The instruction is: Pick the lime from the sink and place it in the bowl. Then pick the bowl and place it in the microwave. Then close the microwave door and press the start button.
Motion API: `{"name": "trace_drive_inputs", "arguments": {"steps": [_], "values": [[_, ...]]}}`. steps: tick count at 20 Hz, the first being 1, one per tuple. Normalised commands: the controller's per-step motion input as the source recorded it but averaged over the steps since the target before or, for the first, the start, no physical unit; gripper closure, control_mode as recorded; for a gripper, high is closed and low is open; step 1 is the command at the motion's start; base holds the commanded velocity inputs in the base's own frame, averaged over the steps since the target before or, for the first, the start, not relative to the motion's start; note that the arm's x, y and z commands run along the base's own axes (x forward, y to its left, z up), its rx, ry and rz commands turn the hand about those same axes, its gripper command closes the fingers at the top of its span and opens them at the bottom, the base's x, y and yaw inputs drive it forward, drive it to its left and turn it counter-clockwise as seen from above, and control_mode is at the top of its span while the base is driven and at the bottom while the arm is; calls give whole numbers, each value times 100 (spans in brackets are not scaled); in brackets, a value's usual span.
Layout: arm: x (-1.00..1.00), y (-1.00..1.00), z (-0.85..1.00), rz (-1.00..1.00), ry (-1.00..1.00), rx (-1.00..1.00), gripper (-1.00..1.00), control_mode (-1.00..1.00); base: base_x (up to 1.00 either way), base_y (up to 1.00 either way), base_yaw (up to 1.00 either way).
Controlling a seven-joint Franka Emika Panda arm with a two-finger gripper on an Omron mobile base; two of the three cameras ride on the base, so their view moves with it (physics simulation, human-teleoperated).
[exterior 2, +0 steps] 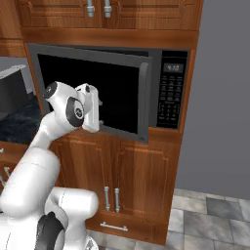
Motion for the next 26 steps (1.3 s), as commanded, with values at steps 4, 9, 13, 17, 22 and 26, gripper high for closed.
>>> {"name": "trace_drive_inputs", "arguments": {"steps": [4, 9, 13, 17, 22, 26], "values": [[100, -37, -22, -7, 0, 0, -100, -100, 0, 0, 0], [78, -38, -6, -5, 0, 1, -100, -100, 0, 0, 0], [25, -26, 0, -1, 0, 9, -100, -100, 0, 0, 0], [-15, 1, 0, 0, 1, 3, -100, -100, 0, 0, 0], [-100, -16, 28, 9, -11, 26, -100, -100, 0, 0, 0], [-100, -33, 27, 23, 0, 47, -100, -100, 0, 0, 0]]}}
